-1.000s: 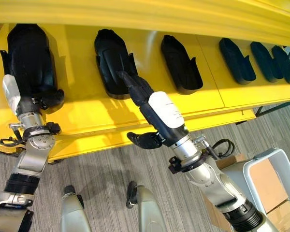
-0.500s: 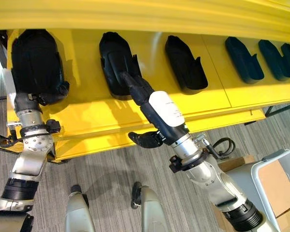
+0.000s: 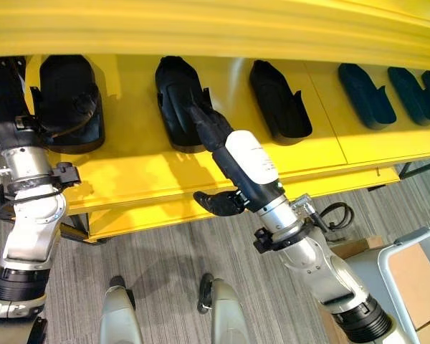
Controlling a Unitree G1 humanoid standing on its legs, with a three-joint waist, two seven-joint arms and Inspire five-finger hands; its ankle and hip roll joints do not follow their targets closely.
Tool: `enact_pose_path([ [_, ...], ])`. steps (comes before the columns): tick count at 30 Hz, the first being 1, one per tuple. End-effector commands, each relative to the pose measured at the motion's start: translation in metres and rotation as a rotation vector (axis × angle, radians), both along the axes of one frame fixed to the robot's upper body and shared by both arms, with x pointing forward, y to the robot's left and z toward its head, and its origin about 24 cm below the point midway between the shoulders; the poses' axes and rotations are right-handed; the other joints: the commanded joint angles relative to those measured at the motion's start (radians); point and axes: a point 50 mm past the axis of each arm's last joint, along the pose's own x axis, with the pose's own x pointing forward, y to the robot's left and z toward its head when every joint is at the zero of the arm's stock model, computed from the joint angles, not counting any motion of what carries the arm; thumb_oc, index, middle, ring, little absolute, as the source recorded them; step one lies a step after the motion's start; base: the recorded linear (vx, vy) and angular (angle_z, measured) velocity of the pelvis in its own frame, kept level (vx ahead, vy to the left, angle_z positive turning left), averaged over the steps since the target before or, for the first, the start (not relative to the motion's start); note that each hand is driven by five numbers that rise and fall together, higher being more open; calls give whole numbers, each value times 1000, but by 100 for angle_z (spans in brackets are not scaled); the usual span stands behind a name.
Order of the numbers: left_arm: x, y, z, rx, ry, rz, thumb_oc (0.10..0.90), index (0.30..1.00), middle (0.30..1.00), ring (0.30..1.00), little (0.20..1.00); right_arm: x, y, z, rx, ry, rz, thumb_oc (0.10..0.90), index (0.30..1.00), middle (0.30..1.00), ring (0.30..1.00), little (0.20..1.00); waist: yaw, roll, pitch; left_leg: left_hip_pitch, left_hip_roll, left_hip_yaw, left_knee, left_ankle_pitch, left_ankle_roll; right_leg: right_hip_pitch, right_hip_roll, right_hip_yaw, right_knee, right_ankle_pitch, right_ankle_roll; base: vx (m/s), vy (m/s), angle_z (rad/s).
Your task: Move parts from the plastic box to the shelf.
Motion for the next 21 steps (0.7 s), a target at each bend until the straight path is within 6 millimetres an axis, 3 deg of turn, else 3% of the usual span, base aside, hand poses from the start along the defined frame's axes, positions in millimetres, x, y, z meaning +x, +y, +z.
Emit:
enact_pose_path([
  [1, -30, -26, 31, 70, -234, -238, 900, 1000, 1000, 1000, 1000, -23, 3, 44, 100, -229, 99, 900, 1000, 1000, 1000, 1000, -6, 31, -94, 61, -4, -4, -49, 30, 55, 30, 3, 42, 14, 14, -2, 0, 0, 0],
  [5, -40, -17, 19, 57, -186, -287, 900, 1000, 1000, 1000, 1000, -25, 3, 43, 96, -225, 104, 900, 1000, 1000, 1000, 1000, 0, 41, -91, 74, -3, -4, -60, 37, 56, 40, 6, 45, 4, 17, -2, 0, 0, 0],
  [7, -51, -7, 4, 106, -111, -270, 900, 1000, 1000, 1000, 1000, -27, 0, 41, 90, -218, 102, 900, 1000, 1000, 1000, 1000, 8, 47, -84, 86, 0, -4, -78, 46, 56, 51, 10, 43, -6, 21, -2, -16, -8, -1],
  [15, -64, 10, -32, 150, 106, -254, 900, 1000, 1000, 1000, 1000, -29, -5, 37, 77, -195, 94, 900, 1000, 1000, 1000, 1000, 15, 58, -83, 108, 8, 0, -116, 69, 57, 70, 22, 43, -44, 39, 1, -6, -3, -2],
  [21, -69, 15, -43, 233, 201, -230, 900, 1000, 1000, 1000, 1000, -30, -8, 36, 71, -193, 83, 900, 1000, 1000, 1000, 1000, 15, 62, -89, 115, 11, 2, -140, 79, 56, 76, 25, 43, -66, 48, 7, -2, -1, -3],
])
